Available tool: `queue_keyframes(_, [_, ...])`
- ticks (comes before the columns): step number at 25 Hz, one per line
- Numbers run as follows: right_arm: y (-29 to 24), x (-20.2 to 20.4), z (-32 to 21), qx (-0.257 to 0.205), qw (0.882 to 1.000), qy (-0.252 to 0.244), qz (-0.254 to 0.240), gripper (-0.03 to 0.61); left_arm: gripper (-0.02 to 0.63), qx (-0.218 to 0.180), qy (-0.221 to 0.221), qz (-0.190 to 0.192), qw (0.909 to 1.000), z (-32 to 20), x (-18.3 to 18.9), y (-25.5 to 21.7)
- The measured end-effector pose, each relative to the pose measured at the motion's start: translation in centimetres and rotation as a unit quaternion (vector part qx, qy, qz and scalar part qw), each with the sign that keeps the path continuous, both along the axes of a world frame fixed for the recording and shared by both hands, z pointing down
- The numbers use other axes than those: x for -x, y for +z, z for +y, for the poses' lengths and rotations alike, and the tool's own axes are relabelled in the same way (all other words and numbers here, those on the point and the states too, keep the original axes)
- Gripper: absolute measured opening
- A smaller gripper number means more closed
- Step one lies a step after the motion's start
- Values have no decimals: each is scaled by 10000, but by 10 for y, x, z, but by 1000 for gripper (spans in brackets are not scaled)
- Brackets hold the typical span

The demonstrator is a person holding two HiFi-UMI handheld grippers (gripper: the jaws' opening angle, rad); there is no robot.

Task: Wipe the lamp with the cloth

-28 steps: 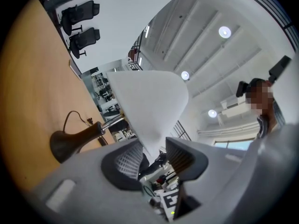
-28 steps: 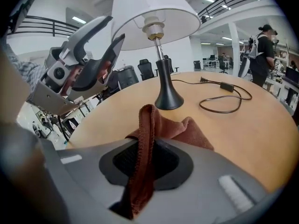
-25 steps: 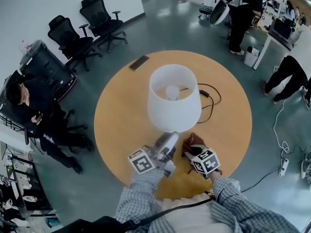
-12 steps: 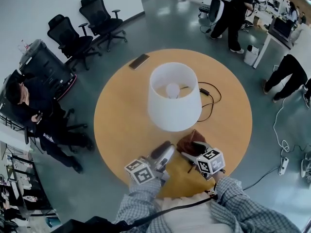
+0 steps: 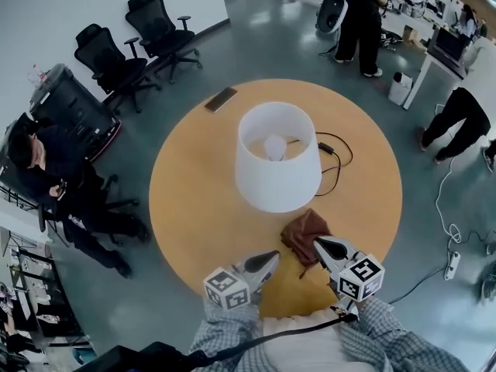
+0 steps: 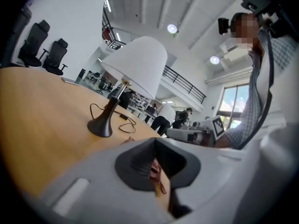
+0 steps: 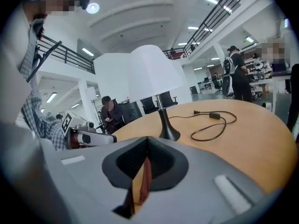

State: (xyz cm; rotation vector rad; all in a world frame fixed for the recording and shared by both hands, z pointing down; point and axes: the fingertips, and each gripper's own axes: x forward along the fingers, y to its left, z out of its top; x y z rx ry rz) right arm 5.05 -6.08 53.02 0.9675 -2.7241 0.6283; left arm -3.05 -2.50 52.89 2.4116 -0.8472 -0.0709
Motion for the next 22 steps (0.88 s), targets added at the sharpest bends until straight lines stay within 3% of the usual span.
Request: queue_keyframes(22, [10, 17, 14, -22, 9993, -375, 83, 3, 1, 13, 50, -161, 9999, -2, -3, 3])
